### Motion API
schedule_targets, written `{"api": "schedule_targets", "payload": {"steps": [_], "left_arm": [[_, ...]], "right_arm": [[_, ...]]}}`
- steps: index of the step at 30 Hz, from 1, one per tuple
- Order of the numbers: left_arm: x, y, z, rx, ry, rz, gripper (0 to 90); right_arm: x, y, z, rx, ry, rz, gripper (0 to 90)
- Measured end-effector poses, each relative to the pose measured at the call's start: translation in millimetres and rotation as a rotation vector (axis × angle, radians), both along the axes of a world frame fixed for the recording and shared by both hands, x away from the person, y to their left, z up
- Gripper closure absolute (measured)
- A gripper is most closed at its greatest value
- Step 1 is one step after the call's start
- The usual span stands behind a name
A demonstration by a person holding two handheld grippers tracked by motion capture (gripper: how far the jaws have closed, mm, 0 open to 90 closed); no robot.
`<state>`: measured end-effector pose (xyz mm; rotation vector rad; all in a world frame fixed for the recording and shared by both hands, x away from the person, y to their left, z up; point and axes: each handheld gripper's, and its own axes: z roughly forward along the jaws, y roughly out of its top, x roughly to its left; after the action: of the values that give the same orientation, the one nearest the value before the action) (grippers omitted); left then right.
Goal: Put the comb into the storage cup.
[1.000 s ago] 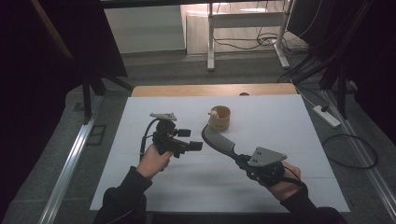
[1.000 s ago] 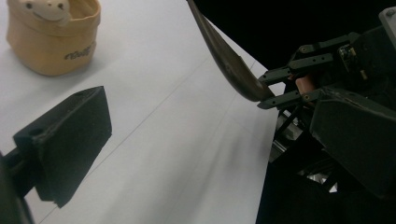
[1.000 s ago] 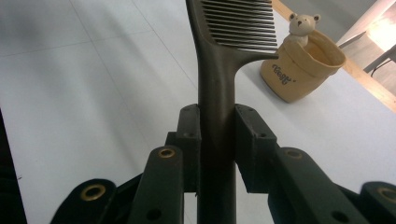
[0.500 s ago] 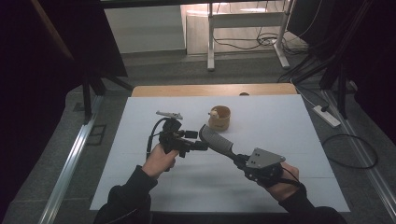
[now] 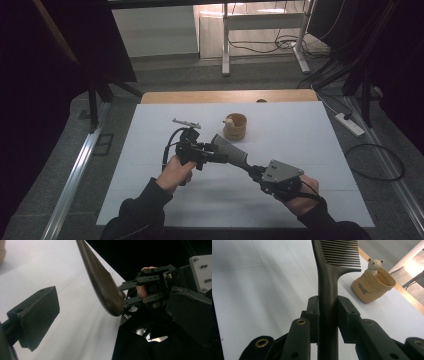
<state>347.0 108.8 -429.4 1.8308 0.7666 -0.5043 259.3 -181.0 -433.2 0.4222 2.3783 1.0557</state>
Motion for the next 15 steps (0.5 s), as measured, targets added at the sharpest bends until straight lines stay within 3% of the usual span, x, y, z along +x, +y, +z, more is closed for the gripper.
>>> {"api": "schedule_targets", "payload": {"steps": [4,10,15], "left_arm": [[0.5,1.3,0.1,0.002,0.022,-0.007,3.0],[2.9,6.8,-2.0,-0.046,0.109,-0.004,35.8],[3.6,10.1,-2.2,-0.060,0.137,0.002,56.8]], "right_arm": [[-0.3,0.0,0.1,0.001,-0.006,-0.002,72.5],[-0.5,0.1,-0.1,-0.006,-0.012,-0.001,72.5],[-0.4,0.2,-0.5,-0.010,-0.014,-0.001,72.5]]}}
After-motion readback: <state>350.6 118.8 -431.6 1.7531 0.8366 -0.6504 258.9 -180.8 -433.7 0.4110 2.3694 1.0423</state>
